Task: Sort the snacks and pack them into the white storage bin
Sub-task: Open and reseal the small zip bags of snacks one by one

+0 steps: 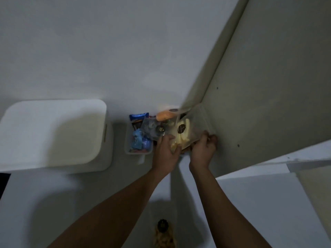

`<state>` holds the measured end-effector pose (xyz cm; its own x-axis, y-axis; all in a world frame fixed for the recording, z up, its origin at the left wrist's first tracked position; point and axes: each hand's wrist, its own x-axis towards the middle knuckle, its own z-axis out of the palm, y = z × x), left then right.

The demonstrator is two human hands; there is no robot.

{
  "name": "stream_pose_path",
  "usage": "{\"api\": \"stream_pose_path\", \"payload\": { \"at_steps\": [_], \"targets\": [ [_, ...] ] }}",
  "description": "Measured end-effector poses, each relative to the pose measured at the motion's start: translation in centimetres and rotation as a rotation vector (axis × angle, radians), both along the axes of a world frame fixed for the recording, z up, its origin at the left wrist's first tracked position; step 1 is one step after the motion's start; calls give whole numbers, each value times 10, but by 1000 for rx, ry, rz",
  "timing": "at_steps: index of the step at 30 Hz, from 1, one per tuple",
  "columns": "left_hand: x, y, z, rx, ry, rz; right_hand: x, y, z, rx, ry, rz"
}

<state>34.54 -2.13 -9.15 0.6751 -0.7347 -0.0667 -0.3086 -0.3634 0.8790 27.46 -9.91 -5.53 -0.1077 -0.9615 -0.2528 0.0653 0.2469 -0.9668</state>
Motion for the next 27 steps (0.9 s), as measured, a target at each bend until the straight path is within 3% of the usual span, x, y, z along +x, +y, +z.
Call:
{"api": "stream_pose_path", "payload": {
  "at_steps": [8,13,15,18,27],
  "targets": [
    [-10,19,53,-130,138,-105,-14,28,64,-314,105,89],
    [15,37,103,-305,211,203,-14,55,98,-420,44,309],
    [27,48,133,-391,342,265,-14,63,114,-407,-17,391],
    [43,71,169,-534,594,141,-17,74,138,-399,-79,472],
    [53,124,232,-600,500,-85,-5,119,203,-447,-154,638]
  ]
}}
